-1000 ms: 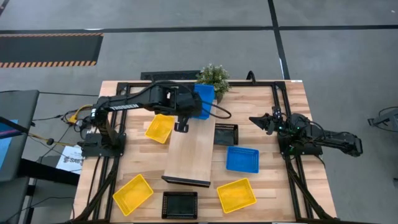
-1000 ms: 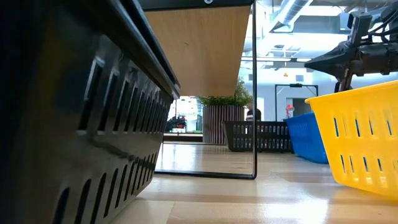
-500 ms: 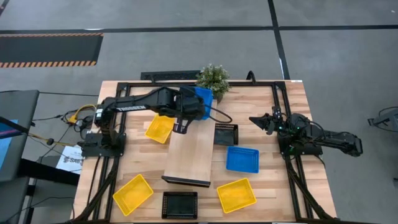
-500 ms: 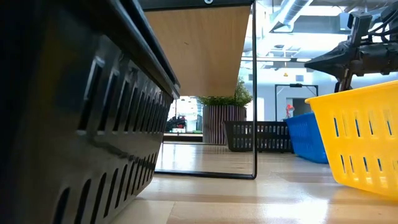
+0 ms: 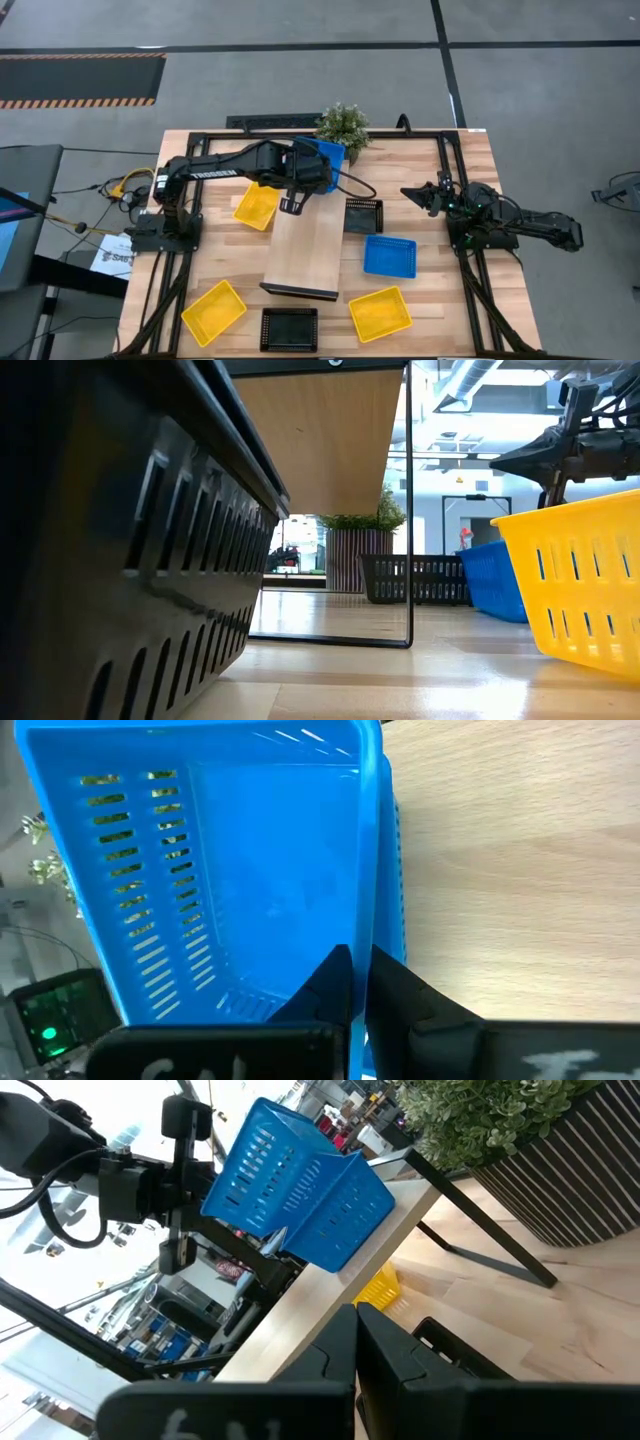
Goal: Stack baskets on shelf by color
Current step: Stack the left blue basket on top of the blue basket on the shelf, then put the top left yellow basket on the shelf
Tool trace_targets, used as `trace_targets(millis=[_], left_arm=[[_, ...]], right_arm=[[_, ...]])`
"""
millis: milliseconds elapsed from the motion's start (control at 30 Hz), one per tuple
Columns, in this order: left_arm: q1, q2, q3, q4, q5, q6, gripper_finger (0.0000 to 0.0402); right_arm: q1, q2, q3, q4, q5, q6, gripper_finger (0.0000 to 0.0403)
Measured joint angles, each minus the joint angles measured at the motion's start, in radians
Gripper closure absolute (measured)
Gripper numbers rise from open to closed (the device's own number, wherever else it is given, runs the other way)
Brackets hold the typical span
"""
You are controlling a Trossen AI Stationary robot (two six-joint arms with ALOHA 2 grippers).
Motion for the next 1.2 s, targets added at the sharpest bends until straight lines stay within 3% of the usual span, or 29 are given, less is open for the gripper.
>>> trace_targets(millis=[767,1000,1067,1200], left_arm=[[0.017,0.000,0.000,0.004,-0.008,-0.017,0.0329],[0.010,-0.004,0.021,0.018,-0.178,-0.063,0.0326],[0.008,-0.013,0.062,0.014,-0.146,-0.119,0.0326],[0.006,-0.065,0.136,-0.047,0.042,-0.249,0.0331]], right_arm=[[0.000,0.000,0.000,0.000,0.000,0.000,0.0377],[0.000,0.000,0.000,0.000,0.000,0.000,0.0377],[0.000,0.000,0.000,0.000,0.000,0.001,0.0377],[0.000,0.000,0.000,0.000,0.000,0.001,0.0377]])
